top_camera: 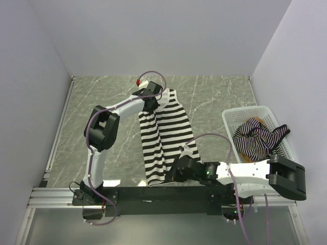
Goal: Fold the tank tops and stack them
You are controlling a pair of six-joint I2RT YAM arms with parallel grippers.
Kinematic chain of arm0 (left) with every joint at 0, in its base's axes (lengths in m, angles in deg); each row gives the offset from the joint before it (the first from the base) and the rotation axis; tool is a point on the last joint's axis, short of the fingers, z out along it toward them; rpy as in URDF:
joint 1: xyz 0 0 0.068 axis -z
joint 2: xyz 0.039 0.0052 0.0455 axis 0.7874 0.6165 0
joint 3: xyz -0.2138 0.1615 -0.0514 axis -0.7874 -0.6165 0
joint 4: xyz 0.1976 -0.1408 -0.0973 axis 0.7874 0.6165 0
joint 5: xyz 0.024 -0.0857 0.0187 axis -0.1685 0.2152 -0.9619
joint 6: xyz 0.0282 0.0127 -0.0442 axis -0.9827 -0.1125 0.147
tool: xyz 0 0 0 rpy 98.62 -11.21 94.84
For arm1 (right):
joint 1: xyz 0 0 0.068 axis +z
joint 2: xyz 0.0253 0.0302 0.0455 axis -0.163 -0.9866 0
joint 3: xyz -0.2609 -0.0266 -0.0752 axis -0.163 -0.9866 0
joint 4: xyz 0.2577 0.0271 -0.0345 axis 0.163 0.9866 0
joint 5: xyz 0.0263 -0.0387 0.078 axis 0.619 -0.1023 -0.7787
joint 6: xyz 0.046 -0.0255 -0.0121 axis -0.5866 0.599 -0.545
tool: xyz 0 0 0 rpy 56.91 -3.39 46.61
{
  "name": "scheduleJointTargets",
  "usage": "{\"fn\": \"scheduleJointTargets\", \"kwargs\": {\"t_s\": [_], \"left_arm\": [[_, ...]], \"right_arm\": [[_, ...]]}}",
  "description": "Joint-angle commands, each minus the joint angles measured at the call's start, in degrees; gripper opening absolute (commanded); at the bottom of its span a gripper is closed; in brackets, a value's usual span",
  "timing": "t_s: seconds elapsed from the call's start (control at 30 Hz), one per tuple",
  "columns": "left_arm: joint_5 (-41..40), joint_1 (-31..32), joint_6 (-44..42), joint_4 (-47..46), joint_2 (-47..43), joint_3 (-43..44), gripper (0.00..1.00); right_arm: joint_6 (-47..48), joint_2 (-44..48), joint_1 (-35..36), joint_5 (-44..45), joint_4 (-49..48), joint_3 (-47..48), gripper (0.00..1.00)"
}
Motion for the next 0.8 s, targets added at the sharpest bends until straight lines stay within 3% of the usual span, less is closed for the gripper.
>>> {"fn": "scheduleJointTargets", "kwargs": {"t_s": [0.0, 0.13, 0.2, 0.3, 0.47, 0.5, 0.6, 0.77], "left_arm": [[2.1, 0.5, -1.9, -2.9, 1.4, 3.7, 0.08], [3.0, 0.6, -2.7, -4.9, 0.4, 2.3, 0.25], [2.8, 0.6, -3.3, -5.6, -1.1, 1.0, 0.34], [0.5, -0.1, -2.6, -5.5, -4.7, -1.7, 0.36], [2.1, -3.3, 0.7, -8.6, -12.0, -11.9, 0.27], [2.6, -4.1, 0.8, -9.1, -12.6, -13.3, 0.20], [4.0, -5.1, 0.3, -10.8, -12.9, -16.9, 0.11], [7.3, -7.0, -0.6, -11.6, -9.9, -17.8, 0.04]], "right_arm": [[-0.8, 1.6, 0.1, 2.0, 0.8, -0.5, 0.11], [-0.8, 3.5, 0.4, 2.8, 2.4, -0.4, 0.38], [-0.7, 5.2, 0.5, 4.6, 6.9, 0.4, 0.45], [0.1, 9.1, 0.8, 8.6, 13.1, 2.5, 0.46], [5.7, 7.2, 1.0, 11.4, 18.0, 10.3, 0.42], [6.8, 5.6, 1.0, 11.6, 18.4, 12.0, 0.42], [13.5, -4.3, 1.0, 10.3, 17.1, 17.5, 0.40], [18.0, -15.9, 1.3, 10.7, 19.6, 25.0, 0.37]]}}
